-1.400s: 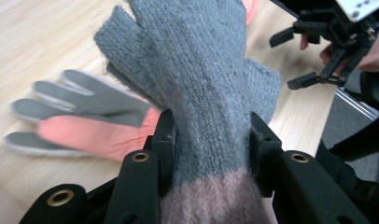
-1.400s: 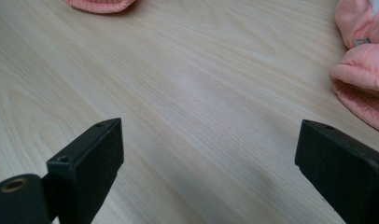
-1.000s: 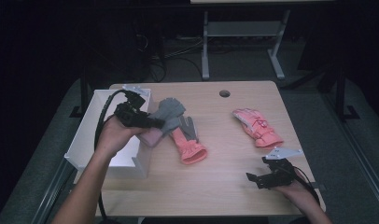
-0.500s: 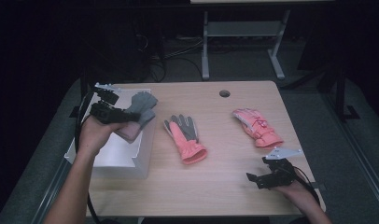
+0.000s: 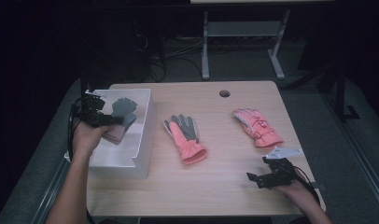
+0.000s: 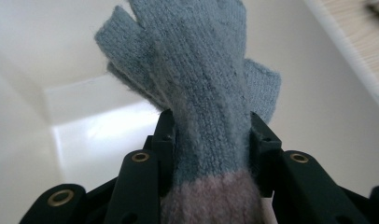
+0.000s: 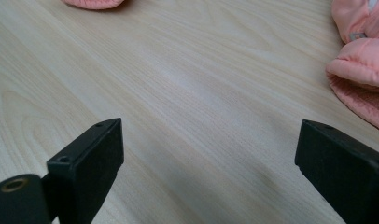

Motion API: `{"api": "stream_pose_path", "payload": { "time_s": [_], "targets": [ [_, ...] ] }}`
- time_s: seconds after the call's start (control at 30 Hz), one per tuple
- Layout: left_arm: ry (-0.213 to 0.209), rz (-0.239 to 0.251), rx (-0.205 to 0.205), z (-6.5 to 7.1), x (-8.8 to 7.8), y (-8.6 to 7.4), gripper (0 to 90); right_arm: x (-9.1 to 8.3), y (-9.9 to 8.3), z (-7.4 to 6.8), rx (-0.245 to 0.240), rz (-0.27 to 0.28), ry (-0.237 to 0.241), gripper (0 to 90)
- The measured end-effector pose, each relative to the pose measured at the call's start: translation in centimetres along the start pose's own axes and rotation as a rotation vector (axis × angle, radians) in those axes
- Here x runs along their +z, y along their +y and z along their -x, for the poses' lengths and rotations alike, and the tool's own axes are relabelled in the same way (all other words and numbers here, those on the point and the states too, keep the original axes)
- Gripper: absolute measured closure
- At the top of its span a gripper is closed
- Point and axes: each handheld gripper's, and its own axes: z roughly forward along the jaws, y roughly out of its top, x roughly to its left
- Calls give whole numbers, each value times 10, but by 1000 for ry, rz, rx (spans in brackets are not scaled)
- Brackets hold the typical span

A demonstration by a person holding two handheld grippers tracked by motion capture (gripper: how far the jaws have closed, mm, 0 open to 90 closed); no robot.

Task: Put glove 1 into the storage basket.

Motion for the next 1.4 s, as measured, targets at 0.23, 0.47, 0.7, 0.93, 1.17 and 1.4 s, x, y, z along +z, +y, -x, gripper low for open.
{"api": "stream_pose_path", "payload": {
  "time_s": [0.23, 0.47, 0.7, 0.93, 1.17, 1.4],
  "targets": [
    [35, -55, -25, -13, 22, -9, 623, 0, 0, 0, -1, 2, -1, 76],
    [75, -112, -24, -22, 41, -17, 613, 0, 0, 0, -3, 0, 0, 76],
    [90, -170, -22, -24, 59, -28, 578, 1, 0, 0, 2, -1, 2, 76],
    [107, -204, -5, -23, 67, -28, 440, 0, 0, 0, 3, 2, 1, 76],
    [139, -133, -2, -16, 59, -25, 214, 0, 0, 0, 1, 3, 1, 76],
    [104, -111, 27, -8, 38, -12, 157, 0, 0, 0, 0, -3, 1, 76]
  ]
}}
